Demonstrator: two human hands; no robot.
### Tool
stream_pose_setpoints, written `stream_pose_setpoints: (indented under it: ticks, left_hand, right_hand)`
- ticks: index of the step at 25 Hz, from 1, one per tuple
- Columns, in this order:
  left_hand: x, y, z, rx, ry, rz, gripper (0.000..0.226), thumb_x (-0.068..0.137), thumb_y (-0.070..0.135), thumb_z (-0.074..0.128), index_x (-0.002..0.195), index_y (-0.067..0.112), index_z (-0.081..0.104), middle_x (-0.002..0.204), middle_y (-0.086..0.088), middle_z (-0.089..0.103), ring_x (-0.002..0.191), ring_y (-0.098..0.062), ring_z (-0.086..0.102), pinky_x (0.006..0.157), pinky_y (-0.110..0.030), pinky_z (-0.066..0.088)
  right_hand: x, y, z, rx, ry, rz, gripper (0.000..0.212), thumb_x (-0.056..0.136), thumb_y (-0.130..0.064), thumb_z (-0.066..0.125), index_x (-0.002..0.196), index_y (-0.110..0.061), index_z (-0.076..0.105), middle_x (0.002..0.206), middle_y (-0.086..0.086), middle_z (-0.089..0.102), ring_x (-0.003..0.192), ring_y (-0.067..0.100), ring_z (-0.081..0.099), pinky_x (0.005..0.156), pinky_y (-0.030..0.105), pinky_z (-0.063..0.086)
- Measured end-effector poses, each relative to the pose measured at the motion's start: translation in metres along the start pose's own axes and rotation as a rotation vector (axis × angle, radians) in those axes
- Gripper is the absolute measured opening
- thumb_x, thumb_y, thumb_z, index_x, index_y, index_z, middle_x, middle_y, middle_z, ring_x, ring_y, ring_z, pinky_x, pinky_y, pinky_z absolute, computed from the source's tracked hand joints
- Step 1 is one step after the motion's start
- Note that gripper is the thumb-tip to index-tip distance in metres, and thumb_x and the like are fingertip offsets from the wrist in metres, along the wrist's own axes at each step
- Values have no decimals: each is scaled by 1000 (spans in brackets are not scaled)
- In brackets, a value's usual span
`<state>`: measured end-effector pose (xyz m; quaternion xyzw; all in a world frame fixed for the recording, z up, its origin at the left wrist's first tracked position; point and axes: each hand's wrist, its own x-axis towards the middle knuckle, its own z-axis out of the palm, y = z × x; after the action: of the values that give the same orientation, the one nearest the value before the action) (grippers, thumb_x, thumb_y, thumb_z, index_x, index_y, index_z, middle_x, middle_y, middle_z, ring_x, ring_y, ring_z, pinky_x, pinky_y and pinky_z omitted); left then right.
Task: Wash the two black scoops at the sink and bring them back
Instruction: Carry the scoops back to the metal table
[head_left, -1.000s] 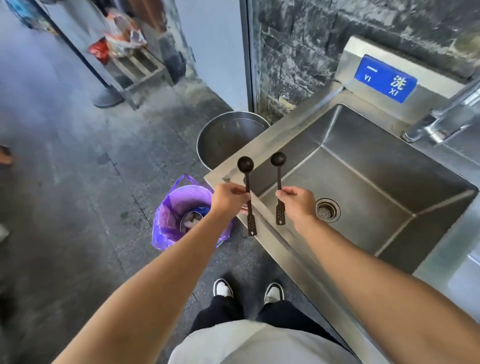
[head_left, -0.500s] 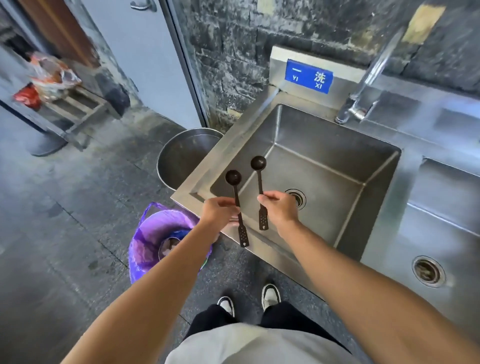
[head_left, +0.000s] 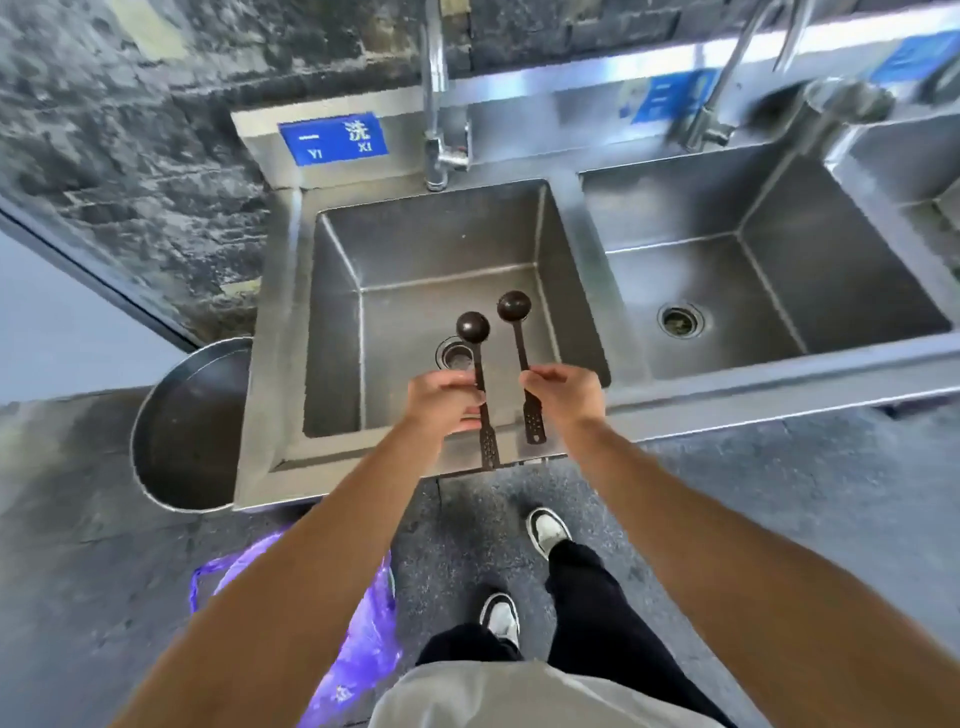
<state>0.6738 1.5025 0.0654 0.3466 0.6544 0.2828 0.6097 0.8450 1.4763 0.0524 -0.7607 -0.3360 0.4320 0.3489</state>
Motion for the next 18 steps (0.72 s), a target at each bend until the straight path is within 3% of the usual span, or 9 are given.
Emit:
stream_pose_setpoints:
  ticks: [2, 4, 6, 11, 18]
  left_hand:
    - [-8, -4, 25, 70, -142, 20, 29, 83, -13, 69, 92, 14, 71, 70, 0, 78, 61, -15, 76, 51, -25, 58]
    - [-18, -11, 56, 155, -267, 31, 28, 84, -12, 69, 92, 15, 71, 70, 0, 78, 64, -17, 76, 54, -27, 60]
    - [-32, -21, 88, 222, -366, 37, 27, 83, -12, 71, 95, 13, 71, 71, -4, 77, 61, -18, 75, 57, -31, 63]
    - [-78, -56, 174, 404, -602, 67, 27, 81, -8, 75, 88, 18, 70, 67, 0, 77, 57, -16, 74, 48, -26, 57]
    - [-181, -125, 263, 587, -895, 63, 27, 84, -6, 73, 107, 8, 71, 92, -15, 77, 70, -27, 74, 65, -37, 60]
  right_hand:
    - [-17, 19, -25, 47, 100, 40, 21, 87, -29, 77, 106, -20, 81, 84, -8, 77, 77, 10, 72, 66, 19, 59]
    - [-38, 42, -51, 103, 205, 88, 20, 87, -28, 77, 104, -19, 81, 92, -1, 81, 84, 16, 74, 79, 32, 62]
    - [-59, 67, -77, 167, 317, 131, 18, 85, -27, 78, 100, -19, 82, 93, 1, 81, 82, 15, 74, 78, 32, 62]
    - [-121, 135, -144, 331, 588, 263, 21, 85, -27, 79, 103, -16, 82, 97, 4, 82, 82, 14, 73, 80, 30, 59]
    - [-240, 223, -203, 601, 900, 354, 20, 86, -23, 80, 103, -13, 80, 96, 6, 81, 89, 19, 77, 90, 39, 62]
